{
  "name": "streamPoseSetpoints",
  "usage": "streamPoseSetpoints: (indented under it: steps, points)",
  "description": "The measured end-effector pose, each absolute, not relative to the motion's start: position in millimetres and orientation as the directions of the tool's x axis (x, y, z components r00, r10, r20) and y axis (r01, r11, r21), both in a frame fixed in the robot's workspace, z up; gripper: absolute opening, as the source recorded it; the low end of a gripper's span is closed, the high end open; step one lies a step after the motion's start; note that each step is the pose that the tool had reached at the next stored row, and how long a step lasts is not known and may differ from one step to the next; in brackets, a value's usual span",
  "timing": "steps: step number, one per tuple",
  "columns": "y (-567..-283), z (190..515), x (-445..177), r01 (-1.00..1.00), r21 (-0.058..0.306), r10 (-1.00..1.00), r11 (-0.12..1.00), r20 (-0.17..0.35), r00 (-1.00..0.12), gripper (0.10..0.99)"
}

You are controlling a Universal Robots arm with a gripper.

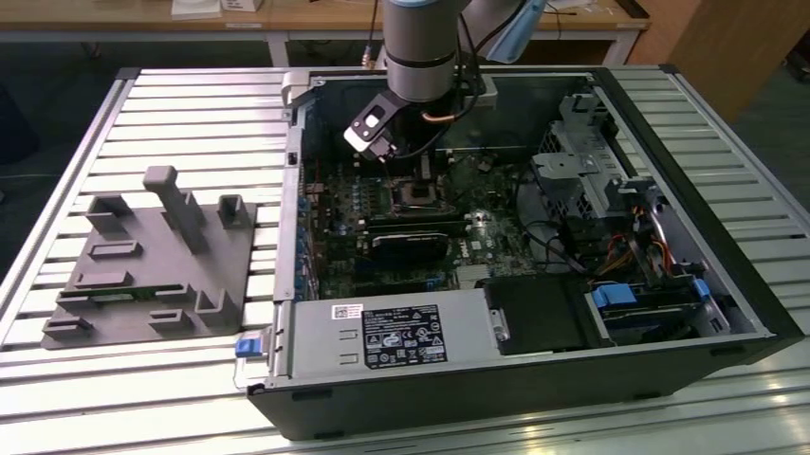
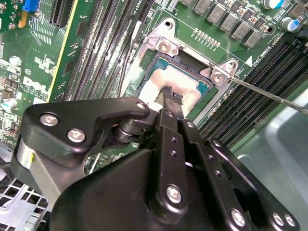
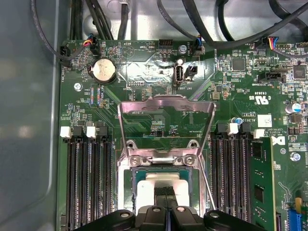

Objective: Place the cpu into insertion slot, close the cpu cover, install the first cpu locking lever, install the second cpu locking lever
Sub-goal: 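Place the cpu into insertion slot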

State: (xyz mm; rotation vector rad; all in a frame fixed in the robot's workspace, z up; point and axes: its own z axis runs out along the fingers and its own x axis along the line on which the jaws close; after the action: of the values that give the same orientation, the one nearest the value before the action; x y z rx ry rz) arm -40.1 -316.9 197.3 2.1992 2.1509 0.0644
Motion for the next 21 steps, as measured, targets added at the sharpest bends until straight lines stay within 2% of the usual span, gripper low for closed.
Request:
streamPoseSetpoints:
  steps: [6,21]
  points:
    - [-317,201,-40,0.997,0.076,1.000,-0.022,-0.014,0.023,0.106]
    - [-317,236,-40,0.997,0.077,1.000,-0.021,-0.015,0.023,0.106]
